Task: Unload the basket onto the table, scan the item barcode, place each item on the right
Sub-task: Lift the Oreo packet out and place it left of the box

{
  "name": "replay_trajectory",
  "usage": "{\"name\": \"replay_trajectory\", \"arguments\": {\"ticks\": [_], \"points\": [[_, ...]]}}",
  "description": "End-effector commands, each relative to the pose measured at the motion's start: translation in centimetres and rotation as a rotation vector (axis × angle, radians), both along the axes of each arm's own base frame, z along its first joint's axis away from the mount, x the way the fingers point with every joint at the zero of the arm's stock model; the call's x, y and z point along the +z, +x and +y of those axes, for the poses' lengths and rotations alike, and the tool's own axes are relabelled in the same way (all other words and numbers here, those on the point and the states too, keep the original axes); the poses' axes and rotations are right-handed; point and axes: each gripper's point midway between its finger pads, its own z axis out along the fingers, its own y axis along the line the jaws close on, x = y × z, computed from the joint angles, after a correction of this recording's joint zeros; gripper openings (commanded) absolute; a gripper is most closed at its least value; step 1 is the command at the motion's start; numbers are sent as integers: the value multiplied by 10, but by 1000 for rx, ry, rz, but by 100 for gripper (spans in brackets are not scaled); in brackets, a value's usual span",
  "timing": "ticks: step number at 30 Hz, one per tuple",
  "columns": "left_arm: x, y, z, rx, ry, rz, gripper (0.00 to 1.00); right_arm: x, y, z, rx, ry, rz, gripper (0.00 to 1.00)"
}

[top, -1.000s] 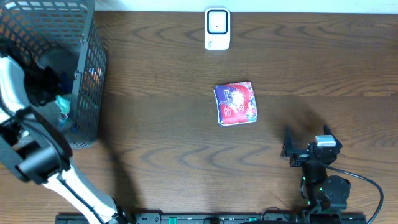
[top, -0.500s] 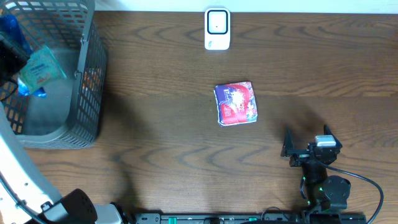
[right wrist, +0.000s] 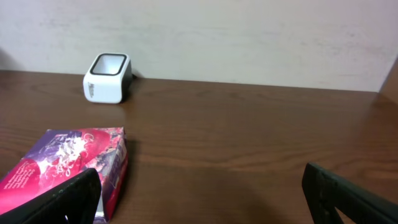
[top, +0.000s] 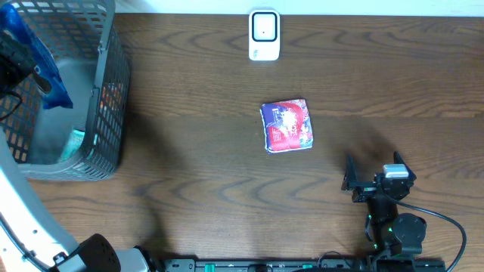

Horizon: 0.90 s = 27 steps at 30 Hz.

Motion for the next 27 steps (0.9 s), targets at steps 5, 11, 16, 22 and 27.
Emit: {"name": "replay_trajectory", "arguments": {"ticks": [5,11,16,22,27], "points": [[33,-4,-13,-16,-19,-111,7,0,0,5,23,-5,-1,99],[72,-7,-66,-230,-161,-260,7,0,0,5,22,-5,-1,99],[69,-4,-114,-343,-263,-226,7,0,0,5,23,-5,-1,99],[48,5,-182,-514,-312,-138,7,0,0,5,23,-5,-1,99],[-1,14,-225,-537,-270,27,7,0,0,5,23,-5,-1,99]]}}
